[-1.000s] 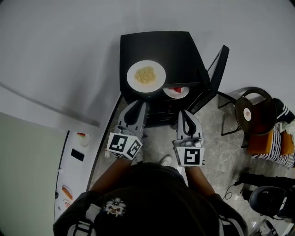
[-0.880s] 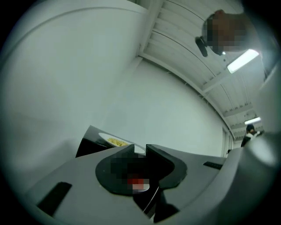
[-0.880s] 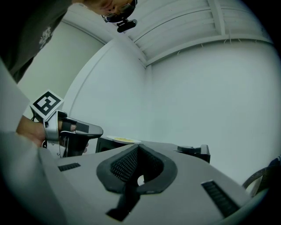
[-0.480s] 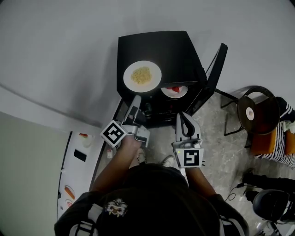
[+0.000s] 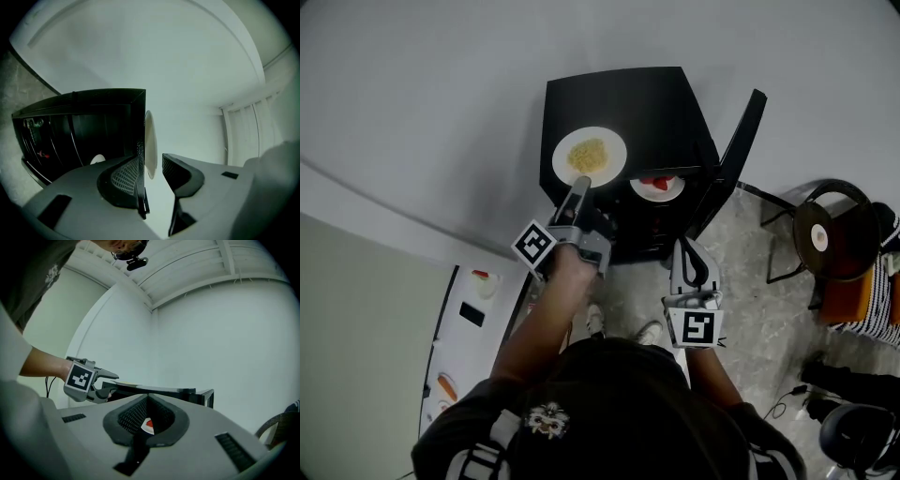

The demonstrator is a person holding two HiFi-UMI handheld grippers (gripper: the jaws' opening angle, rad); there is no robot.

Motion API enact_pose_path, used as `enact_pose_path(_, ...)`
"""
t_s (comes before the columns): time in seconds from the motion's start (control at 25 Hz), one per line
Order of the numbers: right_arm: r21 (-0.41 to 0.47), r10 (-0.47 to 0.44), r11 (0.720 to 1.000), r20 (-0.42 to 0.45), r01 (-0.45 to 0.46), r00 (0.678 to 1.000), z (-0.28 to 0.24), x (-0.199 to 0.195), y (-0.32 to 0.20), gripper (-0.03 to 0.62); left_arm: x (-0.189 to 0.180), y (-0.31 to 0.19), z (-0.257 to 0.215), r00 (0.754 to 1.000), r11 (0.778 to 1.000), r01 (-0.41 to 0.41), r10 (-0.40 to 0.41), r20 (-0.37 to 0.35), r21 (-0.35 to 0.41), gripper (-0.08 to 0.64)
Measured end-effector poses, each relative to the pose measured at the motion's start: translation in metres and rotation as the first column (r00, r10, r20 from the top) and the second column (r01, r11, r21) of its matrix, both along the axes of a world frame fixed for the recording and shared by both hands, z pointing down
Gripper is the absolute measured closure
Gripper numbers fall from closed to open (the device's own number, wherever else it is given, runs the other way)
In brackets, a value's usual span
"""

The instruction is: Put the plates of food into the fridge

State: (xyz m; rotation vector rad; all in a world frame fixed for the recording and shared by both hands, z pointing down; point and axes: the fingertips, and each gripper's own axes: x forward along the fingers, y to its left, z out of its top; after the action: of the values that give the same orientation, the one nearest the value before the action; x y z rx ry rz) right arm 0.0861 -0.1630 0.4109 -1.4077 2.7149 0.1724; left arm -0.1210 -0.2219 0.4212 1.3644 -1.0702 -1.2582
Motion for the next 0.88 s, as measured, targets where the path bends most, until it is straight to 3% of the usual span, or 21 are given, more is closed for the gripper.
enact_pose_path(0.24, 0.003, -0.024, 1.000, -0.012, 0.024, 1.000, 0.006, 0.011, 0.008, 0.568, -0.001, -0.002, -0.005, 0.999, 0.999, 0.045, -0.045, 0.009, -0.017, 0.488)
enact_pose_path(0.48, -0.009, -0.052, 0.999, -0.026, 0.052, 0.998, 0.014, 0.018, 0.015, 0.568, 0.004, 0.004, -0.004, 0.997, 0.997, 0.077, -0.077, 0.031, -0.018, 0.502)
enact_pose_path(0.88, -0.028, -0.099, 0.995, -0.031, 0.098, 0.995, 0.024, 0.015, 0.029, 0.568, 0.028, 0.043, 0.002, 0.996, 0.999, 0.033, -0.032, 0.088, -0.006, 0.528)
